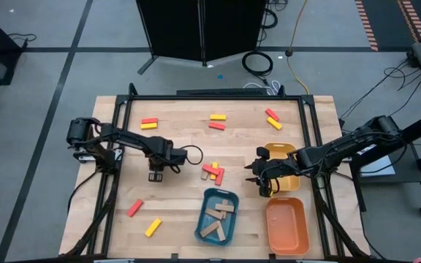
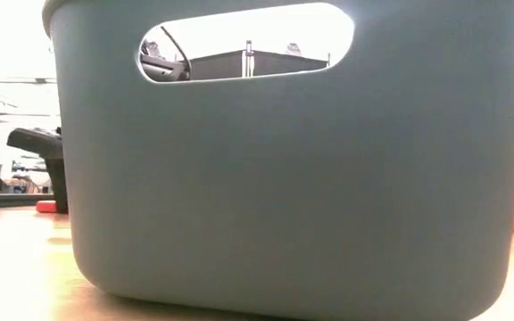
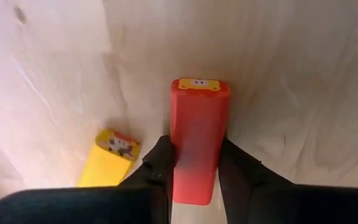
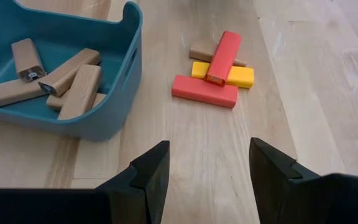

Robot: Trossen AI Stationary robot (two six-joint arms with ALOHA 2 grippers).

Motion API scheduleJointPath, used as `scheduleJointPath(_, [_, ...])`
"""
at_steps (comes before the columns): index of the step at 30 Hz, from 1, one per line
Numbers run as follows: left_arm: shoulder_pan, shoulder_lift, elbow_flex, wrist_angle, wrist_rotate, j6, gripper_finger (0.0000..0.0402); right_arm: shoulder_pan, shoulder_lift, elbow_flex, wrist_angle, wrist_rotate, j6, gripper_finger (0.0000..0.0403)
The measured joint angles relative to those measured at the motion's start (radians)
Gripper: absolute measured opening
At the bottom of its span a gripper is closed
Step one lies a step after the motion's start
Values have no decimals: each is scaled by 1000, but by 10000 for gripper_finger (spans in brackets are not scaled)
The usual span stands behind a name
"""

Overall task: Sort blocks
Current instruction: Put the orange block into the orange bin

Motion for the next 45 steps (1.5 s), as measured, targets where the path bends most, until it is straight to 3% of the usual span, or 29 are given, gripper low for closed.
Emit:
scheduleJointPath(11, [-47,-10,236,58,51,-106,80,0,0,0,0,-1,0,146])
scheduleJointPath(17, [-116,-10,308,332,98,-92,83,0,0,1,-1,-3,27,146])
scheduleJointPath(23, [-163,-11,318,606,196,-158,84,0,-3,1,-32,-6,64,146])
scheduleJointPath(28, [-217,-11,318,781,207,-158,85,0,-13,1,-45,-10,56,146])
scheduleJointPath(30, [-231,-11,318,845,189,-157,85,0,-19,1,-51,-18,55,146])
scheduleJointPath(39, [-289,-11,318,1123,59,-103,85,0,-67,76,-94,-241,48,146])
scheduleJointPath(42, [-315,-11,308,1249,-68,-71,86,25,-76,77,-12,-236,52,146])
scheduleJointPath(45, [-336,-11,288,1324,-213,-98,86,51,-80,77,41,-165,79,146])
